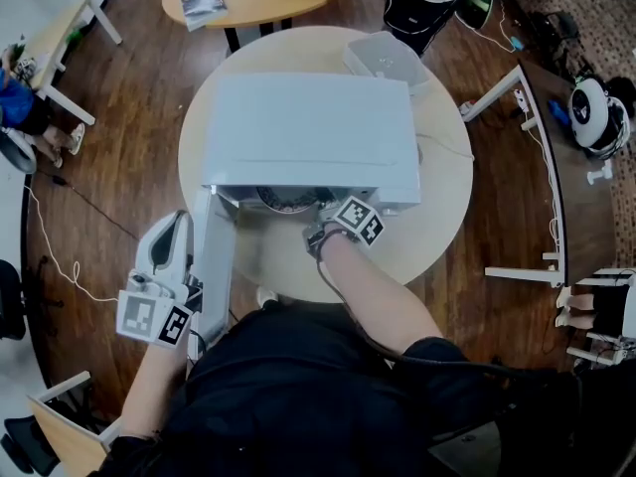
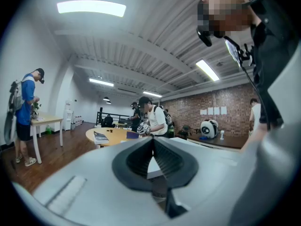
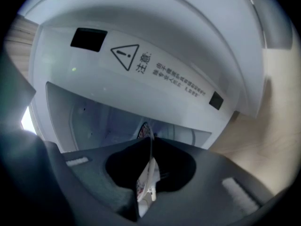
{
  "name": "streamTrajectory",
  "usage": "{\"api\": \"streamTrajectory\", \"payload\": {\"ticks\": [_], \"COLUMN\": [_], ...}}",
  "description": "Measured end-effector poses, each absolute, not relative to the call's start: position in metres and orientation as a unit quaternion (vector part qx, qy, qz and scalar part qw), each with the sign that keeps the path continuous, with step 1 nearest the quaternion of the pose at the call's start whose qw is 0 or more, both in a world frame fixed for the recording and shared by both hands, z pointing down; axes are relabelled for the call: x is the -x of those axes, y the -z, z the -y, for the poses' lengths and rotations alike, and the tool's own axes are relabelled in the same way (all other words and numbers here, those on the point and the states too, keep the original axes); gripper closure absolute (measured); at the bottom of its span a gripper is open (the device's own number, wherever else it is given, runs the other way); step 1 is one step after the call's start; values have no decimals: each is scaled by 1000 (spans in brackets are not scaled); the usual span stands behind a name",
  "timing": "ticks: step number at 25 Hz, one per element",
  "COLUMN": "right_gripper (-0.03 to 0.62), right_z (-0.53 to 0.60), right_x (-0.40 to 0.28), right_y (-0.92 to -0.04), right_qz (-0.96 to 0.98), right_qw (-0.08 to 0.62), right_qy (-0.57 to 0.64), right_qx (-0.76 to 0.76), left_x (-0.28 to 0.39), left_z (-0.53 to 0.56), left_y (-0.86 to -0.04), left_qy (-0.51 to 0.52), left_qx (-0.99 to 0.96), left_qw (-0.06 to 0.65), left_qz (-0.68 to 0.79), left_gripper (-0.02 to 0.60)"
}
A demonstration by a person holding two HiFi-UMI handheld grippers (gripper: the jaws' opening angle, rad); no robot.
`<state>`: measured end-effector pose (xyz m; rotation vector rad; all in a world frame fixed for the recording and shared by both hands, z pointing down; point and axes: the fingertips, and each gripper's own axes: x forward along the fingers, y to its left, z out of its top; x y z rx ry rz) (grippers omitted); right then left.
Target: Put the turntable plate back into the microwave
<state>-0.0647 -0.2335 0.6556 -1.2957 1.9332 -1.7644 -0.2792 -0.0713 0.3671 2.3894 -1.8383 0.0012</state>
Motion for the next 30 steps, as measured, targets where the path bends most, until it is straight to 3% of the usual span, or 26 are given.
{"api": "streamTrajectory", "payload": {"ticks": [9, 30], "right_gripper": [568, 566], "right_z": [235, 256], "right_x": [64, 71], "right_y": [-662, -675], "right_qz": [-648, -625], "right_qw": [110, 139], "right_qy": [603, 599], "right_qx": [452, 481], "left_x": [259, 283], "left_z": [90, 94], "left_y": [-365, -384], "left_qy": [5, -7], "left_qx": [-807, -798], "left_qw": [63, 98], "left_qz": [587, 594], "left_gripper": [577, 577]}}
